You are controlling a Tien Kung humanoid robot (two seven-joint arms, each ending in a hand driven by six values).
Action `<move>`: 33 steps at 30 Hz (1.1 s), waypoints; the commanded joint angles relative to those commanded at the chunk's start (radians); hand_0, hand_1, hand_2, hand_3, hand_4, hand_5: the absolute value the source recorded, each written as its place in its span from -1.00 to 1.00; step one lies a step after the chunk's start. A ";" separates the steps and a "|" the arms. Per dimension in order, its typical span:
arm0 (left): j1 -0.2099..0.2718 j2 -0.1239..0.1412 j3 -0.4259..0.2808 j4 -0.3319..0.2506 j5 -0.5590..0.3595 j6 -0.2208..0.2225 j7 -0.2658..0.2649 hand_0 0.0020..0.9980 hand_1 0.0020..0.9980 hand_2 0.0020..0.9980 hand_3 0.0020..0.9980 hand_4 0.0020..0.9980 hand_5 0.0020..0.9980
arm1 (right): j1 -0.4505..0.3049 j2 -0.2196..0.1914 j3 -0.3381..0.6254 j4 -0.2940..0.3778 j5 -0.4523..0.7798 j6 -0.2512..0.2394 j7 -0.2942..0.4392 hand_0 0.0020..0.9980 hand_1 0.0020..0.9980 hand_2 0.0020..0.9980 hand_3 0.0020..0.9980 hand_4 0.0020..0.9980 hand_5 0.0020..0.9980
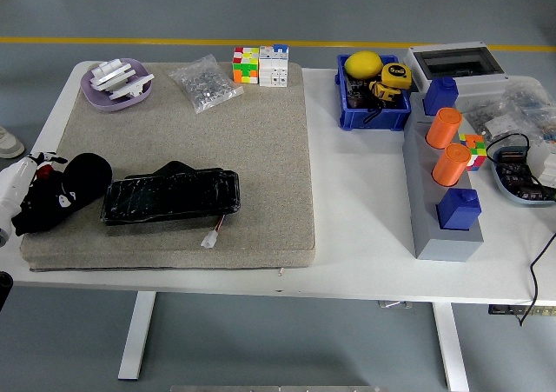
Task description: Pick the rag up,wipe the panel,place it on the desk
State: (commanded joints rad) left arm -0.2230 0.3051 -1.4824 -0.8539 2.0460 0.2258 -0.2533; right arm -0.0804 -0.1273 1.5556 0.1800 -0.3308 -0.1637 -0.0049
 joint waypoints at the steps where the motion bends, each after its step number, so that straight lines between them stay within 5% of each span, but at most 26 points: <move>1: 0.000 -0.001 0.001 0.000 -0.002 0.001 -0.002 -0.23 -0.07 0.27 0.14 -0.02 -0.91 | 0.000 0.000 0.003 0.000 -0.003 0.000 0.001 0.55 0.29 0.36 0.21 1.00 -0.03; 5: 0.002 -0.005 0.008 0.002 -0.009 0.007 -0.012 -0.23 -0.07 0.27 0.14 -0.02 -0.91 | 0.000 -0.001 0.011 0.000 -0.007 -0.001 0.002 0.55 0.29 0.36 0.21 1.00 -0.03; 6: 0.002 -0.005 0.009 0.002 -0.007 0.006 -0.012 -0.36 -0.27 0.15 0.03 -0.45 -1.00 | 0.000 -0.001 0.012 0.000 -0.007 -0.001 0.002 0.55 0.29 0.36 0.21 1.00 -0.03; 15: 0.016 -0.017 0.005 -0.010 0.021 0.015 -0.018 -0.49 -0.31 0.11 -0.01 -0.59 -1.00 | 0.001 -0.002 0.018 0.000 -0.004 -0.003 0.005 0.54 0.29 0.36 0.21 1.00 -0.03; 18: 0.025 -0.020 -0.005 -0.035 0.047 0.021 -0.010 -0.52 -0.35 0.09 -0.05 -0.74 -1.00 | 0.002 -0.002 0.020 0.000 -0.005 -0.003 0.006 0.54 0.29 0.36 0.21 1.00 -0.03; 26: 0.059 -0.010 -0.050 -0.151 0.144 0.045 0.032 -0.53 -0.37 0.09 -0.05 -0.72 -1.00 | 0.003 -0.001 0.031 0.000 -0.016 -0.002 0.007 0.54 0.29 0.36 0.21 1.00 -0.03; 33: 0.099 0.008 -0.004 -0.268 0.186 0.053 0.073 -0.53 -0.37 0.10 -0.04 -0.71 -1.00 | 0.004 -0.002 0.045 0.000 -0.024 -0.002 0.009 0.54 0.28 0.36 0.21 1.00 -0.02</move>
State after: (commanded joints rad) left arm -0.1240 0.3134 -1.4863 -1.1214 2.2315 0.2785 -0.1801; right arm -0.0767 -0.1290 1.6010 0.1800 -0.3545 -0.1659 0.0040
